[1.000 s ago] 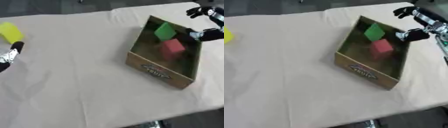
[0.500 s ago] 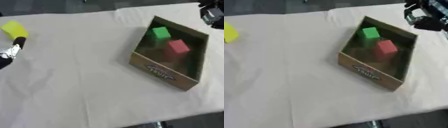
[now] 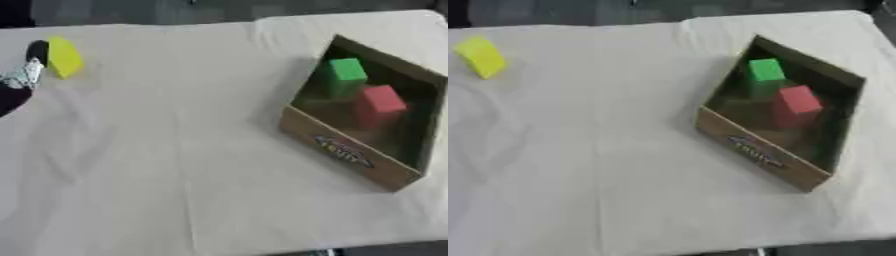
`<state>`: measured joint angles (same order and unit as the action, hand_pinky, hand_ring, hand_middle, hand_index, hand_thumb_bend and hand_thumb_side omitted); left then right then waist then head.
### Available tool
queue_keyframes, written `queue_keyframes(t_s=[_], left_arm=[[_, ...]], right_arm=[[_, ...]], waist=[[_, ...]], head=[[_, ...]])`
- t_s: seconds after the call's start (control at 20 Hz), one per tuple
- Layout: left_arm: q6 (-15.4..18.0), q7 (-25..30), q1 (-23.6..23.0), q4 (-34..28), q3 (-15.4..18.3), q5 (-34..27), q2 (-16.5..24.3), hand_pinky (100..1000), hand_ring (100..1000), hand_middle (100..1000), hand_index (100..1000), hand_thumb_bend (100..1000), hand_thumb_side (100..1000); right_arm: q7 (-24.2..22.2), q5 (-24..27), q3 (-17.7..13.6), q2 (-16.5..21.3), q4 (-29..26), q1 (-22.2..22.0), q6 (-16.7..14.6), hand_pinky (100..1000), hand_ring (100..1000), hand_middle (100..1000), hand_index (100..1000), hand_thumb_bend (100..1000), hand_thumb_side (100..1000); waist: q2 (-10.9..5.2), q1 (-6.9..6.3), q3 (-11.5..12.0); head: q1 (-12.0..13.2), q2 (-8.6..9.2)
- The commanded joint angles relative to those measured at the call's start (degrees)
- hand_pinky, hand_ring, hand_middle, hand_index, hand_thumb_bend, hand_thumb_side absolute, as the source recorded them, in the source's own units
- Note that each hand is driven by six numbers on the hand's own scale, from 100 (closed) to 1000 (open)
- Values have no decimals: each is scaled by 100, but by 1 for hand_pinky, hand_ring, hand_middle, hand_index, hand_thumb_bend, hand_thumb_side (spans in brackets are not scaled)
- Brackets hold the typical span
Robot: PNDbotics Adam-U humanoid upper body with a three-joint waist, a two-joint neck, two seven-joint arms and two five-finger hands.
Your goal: Pick up the objects with one hand, pass them to the other hand, and then place them into the box on the other side of the table.
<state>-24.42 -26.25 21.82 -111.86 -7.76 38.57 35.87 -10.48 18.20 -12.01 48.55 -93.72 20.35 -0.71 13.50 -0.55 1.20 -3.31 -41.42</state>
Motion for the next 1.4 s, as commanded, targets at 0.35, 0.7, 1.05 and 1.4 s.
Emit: queue_keyframes(t_s=[0.35, 0.7, 1.05, 1.4], left_arm=[[-473, 644, 574, 459, 177, -868, 684, 718, 710, 621, 867, 405, 543], [-1056, 1953, 1508, 1298, -90, -1915, 1224, 733, 719, 636, 866, 439, 587], [-1345, 3134, 2399, 2220, -513, -2123, 1302, 759, 749, 678, 864, 505, 511], [-1360, 4580, 3187, 3202, -832, -1299, 1069, 795, 786, 731, 882, 607, 491]], right_arm=[[34, 300, -188, 279, -95, 3, 112, 1000, 755, 754, 811, 100, 532], [117, 317, -269, 285, -124, -60, 162, 1000, 751, 752, 809, 100, 543], [227, 499, -283, 282, -292, -110, 171, 1000, 762, 770, 820, 100, 709], [112, 593, -284, 267, -279, -131, 222, 1000, 762, 769, 816, 100, 733]], waist=[[-17, -50, 14], [-13, -67, -15], [-1, -108, -39], [50, -137, -73]], head=[[523, 85], [689, 74], [808, 81], [927, 166]])
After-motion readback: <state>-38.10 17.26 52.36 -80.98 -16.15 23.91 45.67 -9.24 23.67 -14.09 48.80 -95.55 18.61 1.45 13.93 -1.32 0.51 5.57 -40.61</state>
